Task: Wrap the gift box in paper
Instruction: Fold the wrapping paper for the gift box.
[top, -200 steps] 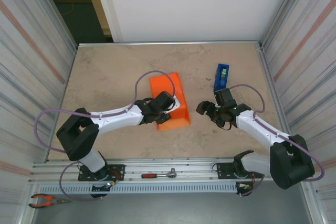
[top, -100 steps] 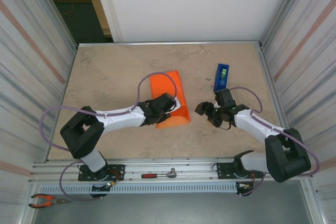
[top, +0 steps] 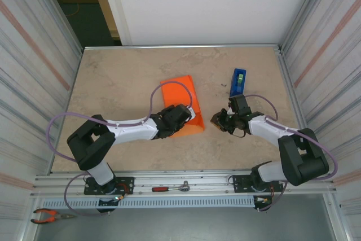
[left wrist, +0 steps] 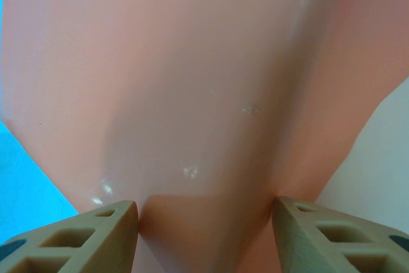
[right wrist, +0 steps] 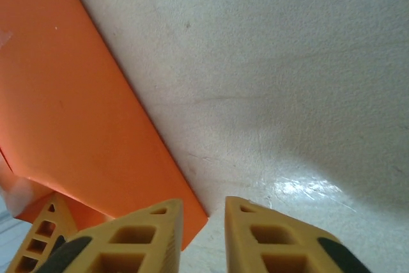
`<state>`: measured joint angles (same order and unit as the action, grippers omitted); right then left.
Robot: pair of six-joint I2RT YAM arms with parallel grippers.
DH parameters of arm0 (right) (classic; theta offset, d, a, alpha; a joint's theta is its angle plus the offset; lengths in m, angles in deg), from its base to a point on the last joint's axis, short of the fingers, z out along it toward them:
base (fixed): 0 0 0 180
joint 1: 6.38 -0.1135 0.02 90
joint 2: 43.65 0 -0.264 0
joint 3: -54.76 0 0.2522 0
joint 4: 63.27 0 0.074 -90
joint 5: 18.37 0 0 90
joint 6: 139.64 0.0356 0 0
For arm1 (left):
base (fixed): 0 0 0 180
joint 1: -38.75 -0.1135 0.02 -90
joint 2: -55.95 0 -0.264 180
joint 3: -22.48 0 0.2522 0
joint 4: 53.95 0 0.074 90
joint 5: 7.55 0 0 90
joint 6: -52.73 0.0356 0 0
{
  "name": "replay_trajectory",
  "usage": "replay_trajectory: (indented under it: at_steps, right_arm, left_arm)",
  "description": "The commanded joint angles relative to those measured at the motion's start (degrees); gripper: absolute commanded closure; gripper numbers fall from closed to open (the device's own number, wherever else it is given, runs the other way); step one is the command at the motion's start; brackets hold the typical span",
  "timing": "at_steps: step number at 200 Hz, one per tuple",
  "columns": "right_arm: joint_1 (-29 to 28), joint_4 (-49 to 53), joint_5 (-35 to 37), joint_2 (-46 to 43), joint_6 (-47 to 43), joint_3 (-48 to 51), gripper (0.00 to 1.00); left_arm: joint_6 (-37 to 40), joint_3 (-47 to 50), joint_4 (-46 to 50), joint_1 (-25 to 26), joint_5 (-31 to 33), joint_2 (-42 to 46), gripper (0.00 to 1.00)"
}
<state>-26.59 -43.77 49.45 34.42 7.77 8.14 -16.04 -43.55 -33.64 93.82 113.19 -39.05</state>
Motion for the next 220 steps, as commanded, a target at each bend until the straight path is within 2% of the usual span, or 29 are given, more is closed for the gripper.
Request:
replay_trajectory:
  at_steps: [1,41,100,112,142,163,200,220]
  right_arm:
    - [0.11,-2.08,-1.33,1.11,1.29,0.35,0.82]
    - [-0.36,-2.14,-1.19,1.24,1.26,0.52,0.86]
    - [-0.79,0.17,0.37,-1.19,0.21,0.38,0.86]
    - [-0.73,1.20,0.99,-2.04,-0.25,0.33,0.85]
    - [-0.83,3.15,2.27,-3.93,-1.41,0.19,0.81]
    - [-0.79,4.06,2.88,-4.45,-1.77,0.02,0.70]
    - [-0.89,5.05,3.18,-3.92,-2.30,-0.75,0.34]
    - [-1.05,5.59,3.46,-3.42,-2.56,-1.06,0.27]
  left_arm:
    - [0.37,1.77,0.34,0.40,-0.13,-1.41,0.43]
    - [-0.17,1.71,-0.11,0.46,-0.60,0.46,0.38]
    - [-0.81,-3.87,6.81,-1.59,-10.72,6.99,0.30]
    - [-0.20,-4.89,9.01,-2.21,-13.41,7.86,0.25]
    - [4.64,-4.73,10.44,-2.47,-12.88,8.25,0.15]
    - [8.63,-2.54,7.80,-2.83,-12.78,8.40,0.11]
    - [9.86,-1.54,6.04,-3.12,-11.82,7.34,0.11]
    - [10.30,-1.33,5.16,-3.05,-11.27,6.09,0.11]
